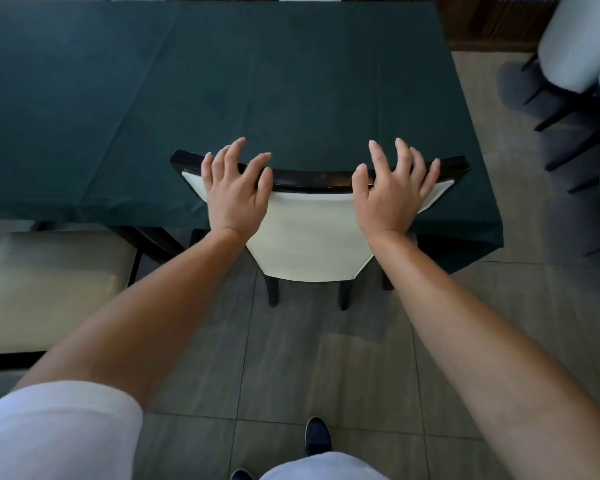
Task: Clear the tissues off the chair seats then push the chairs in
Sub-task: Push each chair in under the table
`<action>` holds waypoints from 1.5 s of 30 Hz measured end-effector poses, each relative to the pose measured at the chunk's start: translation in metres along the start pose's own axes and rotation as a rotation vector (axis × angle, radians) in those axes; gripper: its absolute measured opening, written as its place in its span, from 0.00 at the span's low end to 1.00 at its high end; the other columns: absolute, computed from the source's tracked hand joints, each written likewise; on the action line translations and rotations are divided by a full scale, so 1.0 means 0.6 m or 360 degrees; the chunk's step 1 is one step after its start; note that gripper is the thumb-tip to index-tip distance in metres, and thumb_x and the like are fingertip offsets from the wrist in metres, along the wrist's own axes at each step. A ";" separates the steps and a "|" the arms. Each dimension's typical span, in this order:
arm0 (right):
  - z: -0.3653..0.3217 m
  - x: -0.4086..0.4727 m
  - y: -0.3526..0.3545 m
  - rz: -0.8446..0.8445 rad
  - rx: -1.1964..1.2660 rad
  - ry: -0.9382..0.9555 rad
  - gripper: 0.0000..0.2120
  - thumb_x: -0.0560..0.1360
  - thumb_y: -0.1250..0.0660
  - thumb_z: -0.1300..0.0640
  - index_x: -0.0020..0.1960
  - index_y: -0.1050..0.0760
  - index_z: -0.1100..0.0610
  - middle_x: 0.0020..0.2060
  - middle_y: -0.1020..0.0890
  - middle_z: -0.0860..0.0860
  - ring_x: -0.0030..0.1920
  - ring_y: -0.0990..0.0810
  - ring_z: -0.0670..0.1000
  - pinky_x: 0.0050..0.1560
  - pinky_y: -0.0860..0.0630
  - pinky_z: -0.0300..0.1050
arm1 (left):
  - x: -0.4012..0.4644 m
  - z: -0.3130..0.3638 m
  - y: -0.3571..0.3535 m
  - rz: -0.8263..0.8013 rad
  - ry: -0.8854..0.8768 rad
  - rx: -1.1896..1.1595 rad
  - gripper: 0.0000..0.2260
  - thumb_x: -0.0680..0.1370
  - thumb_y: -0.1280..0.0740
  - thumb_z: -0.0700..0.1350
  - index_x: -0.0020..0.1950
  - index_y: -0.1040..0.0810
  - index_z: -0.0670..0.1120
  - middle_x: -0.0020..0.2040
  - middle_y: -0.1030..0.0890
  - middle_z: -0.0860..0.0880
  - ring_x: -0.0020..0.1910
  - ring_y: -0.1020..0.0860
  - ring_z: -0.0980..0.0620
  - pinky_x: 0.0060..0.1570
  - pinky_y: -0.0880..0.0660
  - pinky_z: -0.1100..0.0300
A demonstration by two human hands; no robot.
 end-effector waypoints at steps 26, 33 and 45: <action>-0.457 -0.164 0.319 -0.0462 0.0780 0.0768 0.21 0.78 0.38 0.49 0.70 0.23 0.49 0.80 0.35 0.54 0.80 0.40 0.57 0.77 0.40 0.57 | -0.255 -0.276 0.581 0.0523 -0.0027 0.0020 0.11 0.83 0.32 0.49 0.63 0.16 0.50 0.75 0.29 0.43 0.79 0.36 0.39 0.76 0.38 0.42; -0.604 -0.255 0.373 -0.0451 0.0876 0.0885 0.21 0.79 0.38 0.49 0.71 0.24 0.49 0.80 0.35 0.53 0.81 0.40 0.56 0.79 0.40 0.60 | -0.334 -0.387 0.691 0.0686 0.0103 0.0108 0.13 0.81 0.31 0.46 0.66 0.18 0.48 0.75 0.28 0.42 0.78 0.35 0.38 0.74 0.36 0.38; -0.799 -0.374 0.315 -0.0589 0.1086 0.1091 0.25 0.82 0.40 0.42 0.77 0.31 0.49 0.81 0.37 0.52 0.81 0.41 0.55 0.79 0.41 0.60 | -0.431 -0.587 0.764 0.0743 0.0421 0.0390 0.18 0.87 0.44 0.53 0.76 0.27 0.50 0.80 0.33 0.44 0.81 0.41 0.39 0.75 0.41 0.34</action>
Point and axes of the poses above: each hand's wrist, its own x-axis towards the middle knuckle, its own y-axis out of the back of the hand, z = x × y, the point moved 5 cm from there along x, towards the middle knuckle
